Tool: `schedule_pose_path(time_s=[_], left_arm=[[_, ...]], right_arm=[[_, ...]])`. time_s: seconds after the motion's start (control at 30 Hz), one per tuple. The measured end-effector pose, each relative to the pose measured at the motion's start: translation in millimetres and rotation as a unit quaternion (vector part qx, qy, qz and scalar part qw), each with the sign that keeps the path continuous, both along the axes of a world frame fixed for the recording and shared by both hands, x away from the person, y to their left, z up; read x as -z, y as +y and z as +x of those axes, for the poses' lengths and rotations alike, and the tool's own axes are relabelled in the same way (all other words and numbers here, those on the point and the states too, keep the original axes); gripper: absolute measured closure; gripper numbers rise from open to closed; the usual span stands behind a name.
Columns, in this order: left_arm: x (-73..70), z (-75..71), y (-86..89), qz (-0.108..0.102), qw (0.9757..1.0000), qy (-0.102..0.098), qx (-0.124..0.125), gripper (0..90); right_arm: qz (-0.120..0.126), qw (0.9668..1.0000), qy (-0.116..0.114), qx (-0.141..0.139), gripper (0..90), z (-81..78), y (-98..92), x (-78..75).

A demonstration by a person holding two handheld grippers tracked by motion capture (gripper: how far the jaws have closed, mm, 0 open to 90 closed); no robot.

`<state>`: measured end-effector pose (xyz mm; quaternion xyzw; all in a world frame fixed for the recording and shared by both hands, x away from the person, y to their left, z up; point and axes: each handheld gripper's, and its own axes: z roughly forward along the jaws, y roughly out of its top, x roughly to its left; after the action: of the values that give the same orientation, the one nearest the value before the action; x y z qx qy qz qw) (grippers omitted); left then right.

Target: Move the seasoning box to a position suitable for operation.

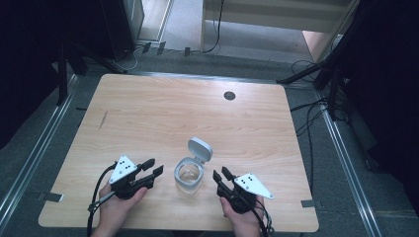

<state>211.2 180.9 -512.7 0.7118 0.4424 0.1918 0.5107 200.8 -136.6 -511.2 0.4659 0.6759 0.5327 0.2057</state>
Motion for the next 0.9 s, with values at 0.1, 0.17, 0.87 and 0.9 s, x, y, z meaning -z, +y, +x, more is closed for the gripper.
schedule_pose_path(time_s=[0.1,0.17,0.87,0.9], left_arm=[[-5.1,0.8,-11.3,-0.003,0.9996,0.008,0.028,72.9],[-5.4,0.7,-13.5,-0.006,0.9995,0.009,0.030,79.8],[-2.7,-12.8,-39.0,0.023,0.9987,0.005,0.046,90.0],[-2.7,-12.8,-39.0,0.023,0.9987,0.005,0.046,90.0]], right_arm=[[0.026,0.9993,0.018,-0.018,87.0,-1.0,7.6,-1.7],[0.027,0.9993,0.021,-0.017,90.0,-1.4,10.4,-1.5],[0.013,0.9989,0.024,-0.039,90.0,14.7,28.5,-0.2],[0.013,0.9988,0.025,-0.039,90.0,16.8,29.0,-0.6]])
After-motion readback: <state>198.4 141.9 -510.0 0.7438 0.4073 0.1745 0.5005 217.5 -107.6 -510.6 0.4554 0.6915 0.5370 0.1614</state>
